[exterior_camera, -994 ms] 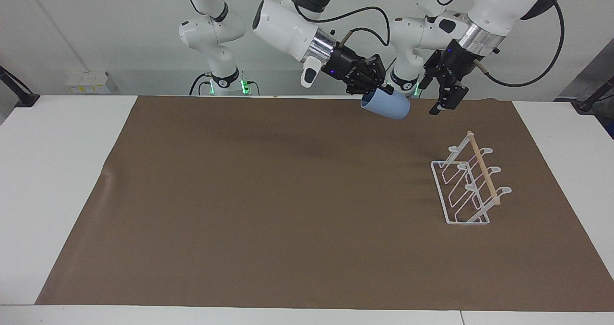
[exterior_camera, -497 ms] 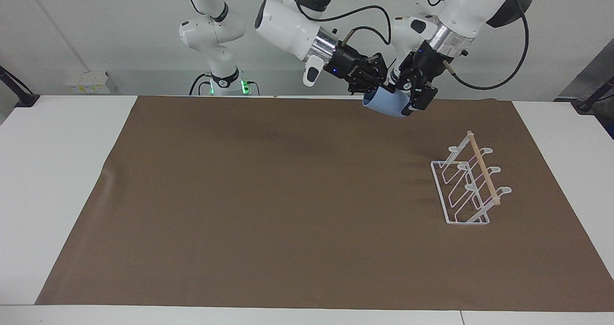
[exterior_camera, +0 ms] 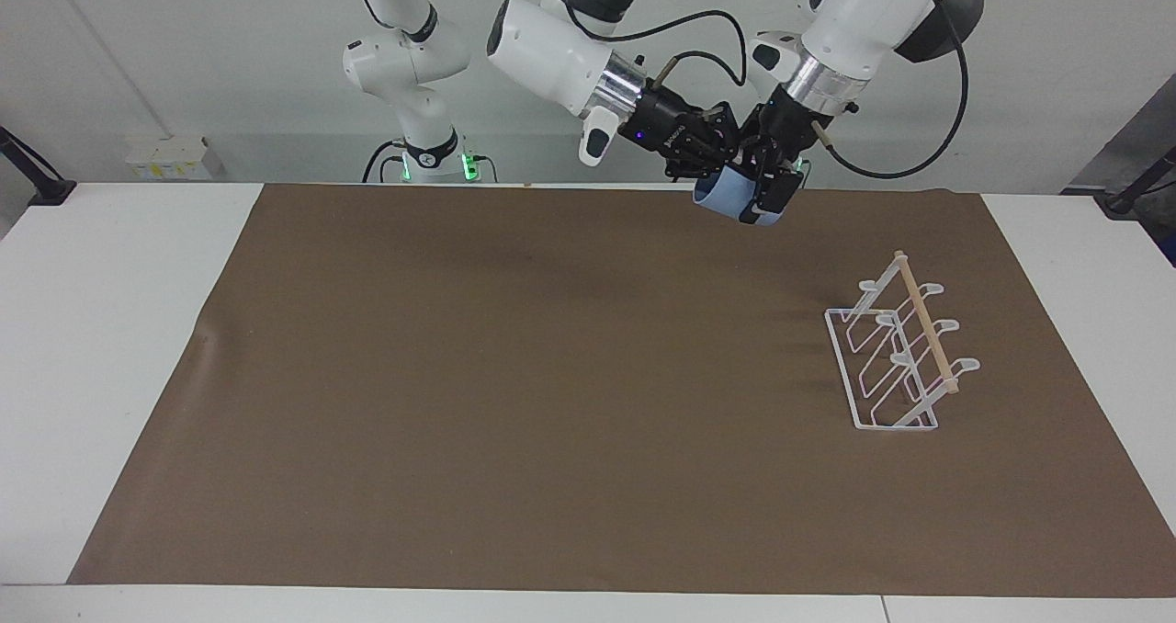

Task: Hang cup on cup holder
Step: 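Grasp the blue cup with the left gripper and open the right gripper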

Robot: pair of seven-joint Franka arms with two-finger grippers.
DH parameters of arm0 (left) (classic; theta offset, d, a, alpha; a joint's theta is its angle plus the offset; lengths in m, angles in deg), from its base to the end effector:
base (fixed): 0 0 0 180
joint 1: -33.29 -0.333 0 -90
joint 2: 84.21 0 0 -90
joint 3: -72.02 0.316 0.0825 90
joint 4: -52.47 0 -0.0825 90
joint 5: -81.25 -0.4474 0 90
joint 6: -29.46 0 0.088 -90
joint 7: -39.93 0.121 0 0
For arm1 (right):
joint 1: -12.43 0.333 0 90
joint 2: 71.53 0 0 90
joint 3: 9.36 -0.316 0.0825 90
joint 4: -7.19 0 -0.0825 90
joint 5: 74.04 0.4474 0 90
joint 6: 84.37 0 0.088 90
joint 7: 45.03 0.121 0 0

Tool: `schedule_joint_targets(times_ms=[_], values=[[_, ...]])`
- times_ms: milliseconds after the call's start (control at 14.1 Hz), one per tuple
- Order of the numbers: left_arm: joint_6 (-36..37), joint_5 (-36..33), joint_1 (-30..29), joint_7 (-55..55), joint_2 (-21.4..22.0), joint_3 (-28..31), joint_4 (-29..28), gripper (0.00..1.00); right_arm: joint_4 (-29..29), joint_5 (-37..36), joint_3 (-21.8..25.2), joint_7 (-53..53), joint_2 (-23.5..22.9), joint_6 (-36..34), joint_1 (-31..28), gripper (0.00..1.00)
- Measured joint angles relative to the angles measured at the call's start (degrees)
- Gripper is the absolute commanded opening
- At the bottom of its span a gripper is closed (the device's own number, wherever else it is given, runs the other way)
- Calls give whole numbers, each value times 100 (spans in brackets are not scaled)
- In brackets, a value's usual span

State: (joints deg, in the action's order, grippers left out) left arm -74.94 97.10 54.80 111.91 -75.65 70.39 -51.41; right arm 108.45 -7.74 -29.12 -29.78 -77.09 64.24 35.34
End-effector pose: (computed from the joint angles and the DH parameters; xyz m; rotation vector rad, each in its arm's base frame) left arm 0.5356 -0.2582 0.5963 2.0343 -2.1206 0.3769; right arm 0.5335 0.4654 0.5541 -1.9835 0.3473 -0.1018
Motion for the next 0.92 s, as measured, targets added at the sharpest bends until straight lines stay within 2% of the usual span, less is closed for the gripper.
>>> schedule_joint_targets(times_ms=[213, 284, 355, 426, 497, 568, 781, 852, 923], values=[[-24, -8, 0, -87, 21, 3, -33, 0, 9, 0, -9, 41, 0, -31, 3, 0], [-25, -8, 0, -97, 29, 5, -44, 0, 9, 0, -10, 42, 0, -37, 4, 2], [-25, -8, 0, -103, 35, 6, -51, 0, 10, 0, -12, 42, 0, -39, 4, 8], [-24, -6, 0, -111, 39, 6, -57, 0, 10, 0, -13, 43, 0, -40, 4, 27], [-18, 6, 1, -191, 44, 4, -66, 0, 11, 0, -11, 43, 0, -25, 3, 50], [-15, 10, 1, -247, 47, 3, -70, 0, 11, 0, -11, 43, 0, -18, 3, 65], [-22, 17, -2, -327, 81, 30, -71, 0, 62, 0, -9, 43, -6, 99, 4, 91], [9, 19, -1, -330, 90, 38, -91, 0, 58, 0, -7, 43, -6, 236, 1, 98], [33, 31, 2, -333, 94, 24, -126, 0, 37, 0, -5, 43, -6, 323, -1, 100]])
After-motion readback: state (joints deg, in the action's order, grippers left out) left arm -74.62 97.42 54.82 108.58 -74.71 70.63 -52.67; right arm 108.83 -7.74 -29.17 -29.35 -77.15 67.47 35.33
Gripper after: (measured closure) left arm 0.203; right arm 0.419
